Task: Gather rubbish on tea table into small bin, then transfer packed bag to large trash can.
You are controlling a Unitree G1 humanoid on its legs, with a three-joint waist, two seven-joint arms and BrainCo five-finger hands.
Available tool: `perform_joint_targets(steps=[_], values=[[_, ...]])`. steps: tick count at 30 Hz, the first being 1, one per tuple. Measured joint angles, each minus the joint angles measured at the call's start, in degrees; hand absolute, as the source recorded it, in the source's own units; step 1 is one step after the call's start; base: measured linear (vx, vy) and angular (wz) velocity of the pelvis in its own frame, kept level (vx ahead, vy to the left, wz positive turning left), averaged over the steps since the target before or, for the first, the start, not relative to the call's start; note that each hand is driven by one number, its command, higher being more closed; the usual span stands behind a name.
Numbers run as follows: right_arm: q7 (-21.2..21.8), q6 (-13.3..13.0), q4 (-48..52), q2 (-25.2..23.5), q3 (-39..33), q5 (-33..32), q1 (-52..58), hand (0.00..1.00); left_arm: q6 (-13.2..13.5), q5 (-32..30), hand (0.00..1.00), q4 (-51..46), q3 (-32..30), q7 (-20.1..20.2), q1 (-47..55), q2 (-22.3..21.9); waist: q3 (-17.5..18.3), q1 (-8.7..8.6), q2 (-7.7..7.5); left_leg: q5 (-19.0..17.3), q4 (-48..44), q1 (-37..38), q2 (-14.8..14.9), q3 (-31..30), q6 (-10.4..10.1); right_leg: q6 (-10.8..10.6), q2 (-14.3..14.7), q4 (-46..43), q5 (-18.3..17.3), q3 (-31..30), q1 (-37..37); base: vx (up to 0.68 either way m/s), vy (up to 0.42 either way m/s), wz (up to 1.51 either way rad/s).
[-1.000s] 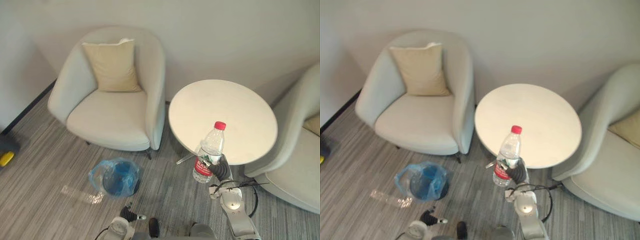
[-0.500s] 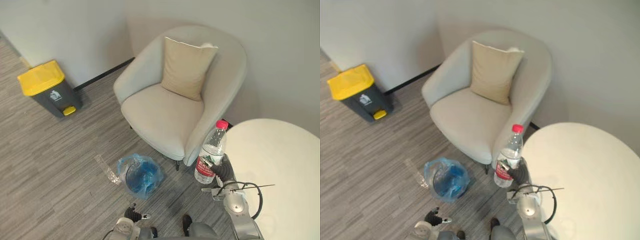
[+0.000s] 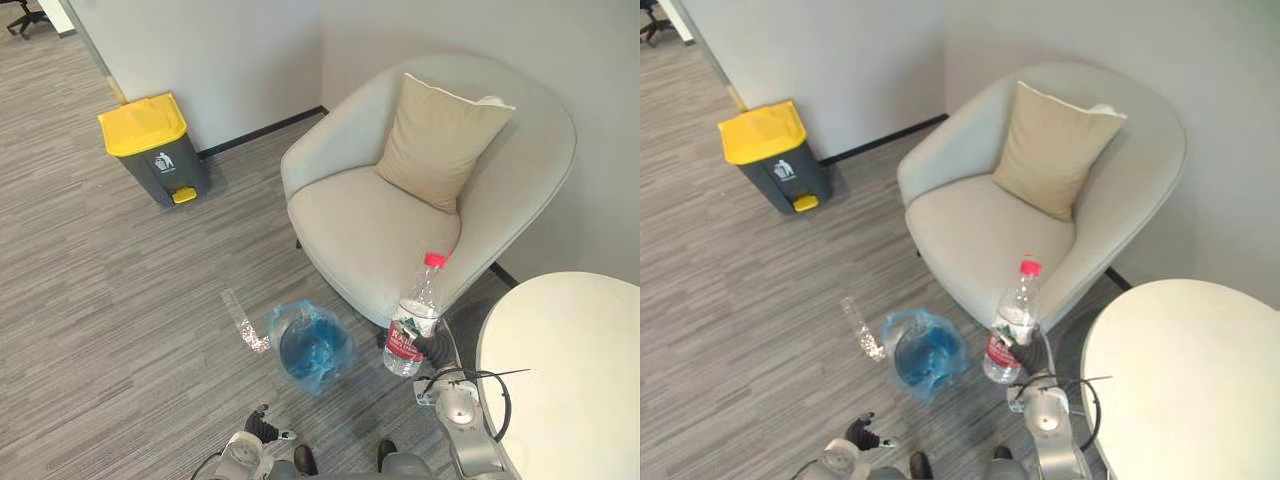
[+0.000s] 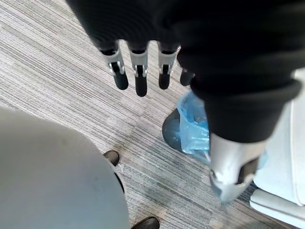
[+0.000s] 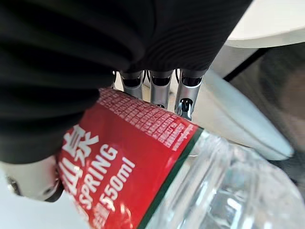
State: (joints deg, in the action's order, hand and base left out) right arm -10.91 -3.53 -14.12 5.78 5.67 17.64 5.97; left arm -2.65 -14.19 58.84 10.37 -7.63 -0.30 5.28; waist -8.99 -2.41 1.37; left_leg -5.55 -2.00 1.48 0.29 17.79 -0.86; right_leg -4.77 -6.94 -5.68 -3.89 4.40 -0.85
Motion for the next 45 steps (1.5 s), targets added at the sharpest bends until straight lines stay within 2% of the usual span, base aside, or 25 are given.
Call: perform_joint_targets(steps=[2,4,6,10,11,15,16,20,23,26,29,32,39,40,45], values=[[-0.3,0.0,-2.6,1.3,2.0,0.4,-3.6,1.0,0.0,1.3,0.0,0.2,-1.5,-0.7,-0.4,0.0,-0.3,0.13,0.21,0.9,-0.5,-3.8,0.5,0.3,0.3,0.3,0.4,-0.3,1.3,-0.4,-3.9,-0.12,-0.043,-0.15],[-0.9,0.0,-3.2,2.6,2.6,0.4,-8.1,1.0,0.1,3.5,0.0,0.0,-3.6,-2.5,-3.0,-0.1,-4.6,0.96,0.53,1.0,-4.8,-9.4,1.3,-0.3,0.4,0.8,0.5,-3.2,1.9,-0.2,-8.6,-0.17,-0.031,0.14],[-2.2,0.0,-2.5,3.4,3.1,0.4,-10.4,1.0,0.6,6.0,0.0,-1.2,-5.0,-4.4,-4.4,-0.2,-6.7,1.78,0.71,0.9,-8.6,-15.4,2.0,-1.4,0.5,1.0,0.4,-6.4,1.7,0.6,-13.7,-0.2,-0.043,0.33],[-4.8,0.2,1.9,5.7,3.6,2.5,-14.3,1.0,1.0,12.4,0.0,-5.8,-9.4,-7.3,-6.9,-1.6,-10.2,3.24,0.95,-0.7,-18.1,-29.5,2.9,-5.0,1.2,1.9,-1.0,-15.5,-2.5,3.7,-25.4,-0.24,-0.047,0.54],[-5.4,0.2,3.7,6.4,4.5,2.7,-16.0,1.0,1.2,14.4,0.0,-7.8,-10.1,-8.3,-7.3,-2.2,-10.5,3.94,1.04,-1.5,-21.2,-34.2,3.5,-5.5,0.9,2.3,-1.1,-18.8,-3.5,4.3,-29.8,-0.3,-0.045,0.31],[-7.3,0.4,6.5,7.0,5.2,2.8,-20.9,1.0,2.2,16.4,0.0,-12.7,-11.2,-9.8,-8.9,-2.9,-11.8,4.67,0.93,-1.8,-25.1,-43.4,4.7,-4.9,1.3,2.9,-2.2,-24.7,-4.9,5.3,-39.3,-0.18,-0.04,0.26],[-8.1,0.8,6.6,7.9,5.4,2.7,-22.9,1.0,2.4,16.8,0.0,-14.6,-11.2,-10.3,-9.5,-3.0,-11.9,4.8,0.95,-1.3,-26.4,-46.8,5.7,-3.9,1.1,3.1,-2.6,-26.9,-5.1,6.1,-42.7,-0.11,-0.037,0.36],[-10.4,2.5,6.4,10.3,4.9,2.6,-29.9,1.0,3.0,19.2,0.0,-19.1,-11.2,-11.4,-12.2,-3.9,-12.6,5.8,0.77,0.5,-29.5,-56.9,5.5,-5.4,1.8,3.7,-4.3,-32.2,-6.2,8.0,-52.2,-0.06,-0.002,0.36],[-11.2,2.7,4.7,10.6,4.8,2.6,-35.0,1.0,3.4,20.3,0.0,-21.4,-11.1,-12.3,-13.0,-4.0,-13.5,5.93,0.42,1.0,-30.7,-60.0,4.9,-6.1,2.3,4.1,-5.4,-34.6,-7.0,8.6,-55.1,-0.01,0.003,0.26],[-12.8,2.9,1.4,11.3,4.9,2.6,-42.2,1.0,4.3,21.2,0.0,-22.9,-11.1,-12.5,-14.7,-3.9,-14.0,6.11,0.36,1.5,-31.4,-64.1,3.9,-7.8,1.8,4.1,-6.4,-37.1,-8.2,9.6,-58.8,-0.01,-0.023,0.39],[-14.2,3.3,-2.7,13.8,5.7,2.5,-49.9,1.0,5.1,22.2,0.0,-25.7,-11.1,-12.5,-16.3,-3.8,-14.7,7.15,0.12,2.1,-32.4,-69.2,3.2,-9.7,1.1,4.5,-7.5,-40.1,-9.7,10.8,-63.3,-0.02,-0.037,0.34],[-14.7,3.8,-5.4,14.6,6.1,2.5,-53.4,1.0,5.8,22.6,0.0,-26.3,-11.1,-12.6,-16.8,-3.7,-14.9,7.51,0.07,2.8,-32.9,-71.1,2.6,-10.1,1.5,4.6,-8.2,-41.8,-10.6,10.9,-65.4,0.0,-0.033,0.27],[-16.4,4.0,-11.3,15.6,6.4,2.6,-59.0,1.0,7.0,23.4,0.0,-27.7,-10.7,-12.7,-17.0,-2.7,-14.9,7.64,0.06,3.5,-32.7,-74.3,2.2,-11.0,0.9,4.6,-8.4,-43.2,-11.9,10.8,-68.5,-0.01,-0.011,0.13],[-16.6,4.1,-12.4,16.1,6.3,2.6,-59.6,0.0,7.2,23.4,0.0,-27.8,-10.4,-12.7,-17.0,-2.3,-14.9,7.67,0.06,3.7,-32.6,-74.7,2.1,-11.1,0.8,4.7,-8.4,-43.4,-12.0,10.9,-69.0,-0.03,0.005,0.1],[-17.4,4.2,-16.2,17.3,5.5,2.6,-61.1,0.0,7.3,23.4,0.0,-27.6,-9.1,-13.4,-17.0,-1.5,-14.9,7.75,0.06,4.5,-32.1,-75.5,1.6,-12.1,0.0,5.0,-8.7,-44.5,-13.1,11.0,-69.9,-0.04,-0.004,0.17]])
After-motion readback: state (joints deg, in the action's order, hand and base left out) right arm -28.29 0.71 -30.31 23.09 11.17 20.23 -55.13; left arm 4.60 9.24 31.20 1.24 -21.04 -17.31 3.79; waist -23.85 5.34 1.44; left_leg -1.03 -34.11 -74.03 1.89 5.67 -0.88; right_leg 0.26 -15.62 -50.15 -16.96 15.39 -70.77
